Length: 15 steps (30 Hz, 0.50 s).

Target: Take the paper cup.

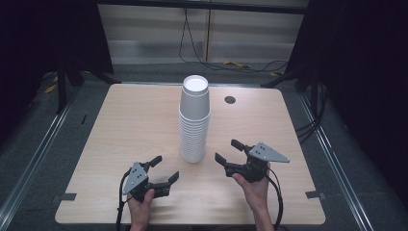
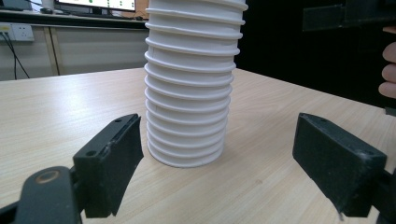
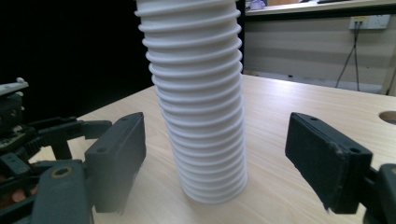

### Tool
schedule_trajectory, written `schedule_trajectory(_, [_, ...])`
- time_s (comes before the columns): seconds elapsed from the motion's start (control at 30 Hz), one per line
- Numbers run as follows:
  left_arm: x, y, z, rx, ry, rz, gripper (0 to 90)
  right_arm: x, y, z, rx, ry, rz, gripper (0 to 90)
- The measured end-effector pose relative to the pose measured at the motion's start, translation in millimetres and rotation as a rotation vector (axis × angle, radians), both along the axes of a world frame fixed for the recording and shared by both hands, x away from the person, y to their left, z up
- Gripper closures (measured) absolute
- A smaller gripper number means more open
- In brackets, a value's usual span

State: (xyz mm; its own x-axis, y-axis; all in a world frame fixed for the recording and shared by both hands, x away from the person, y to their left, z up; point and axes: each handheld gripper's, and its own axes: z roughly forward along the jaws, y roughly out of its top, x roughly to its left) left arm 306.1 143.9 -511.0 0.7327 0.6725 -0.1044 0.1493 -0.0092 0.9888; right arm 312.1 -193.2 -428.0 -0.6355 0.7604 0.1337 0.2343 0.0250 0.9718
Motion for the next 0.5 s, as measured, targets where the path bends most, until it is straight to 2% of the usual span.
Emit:
schedule_trajectory(0.27, [0.0, -0.1, 0.0, 0.0, 0.0, -0.001, 15.8, 8.0, 1.0, 14.4, 0.026, -0.022, 0.033, 17.9])
schedule_trajectory(0.5, [0.2, 0.3, -0.1, -0.004, -0.001, -0.003, 15.8, 10.1, 3.1, 27.8, 0.015, -0.045, 0.052, 17.3])
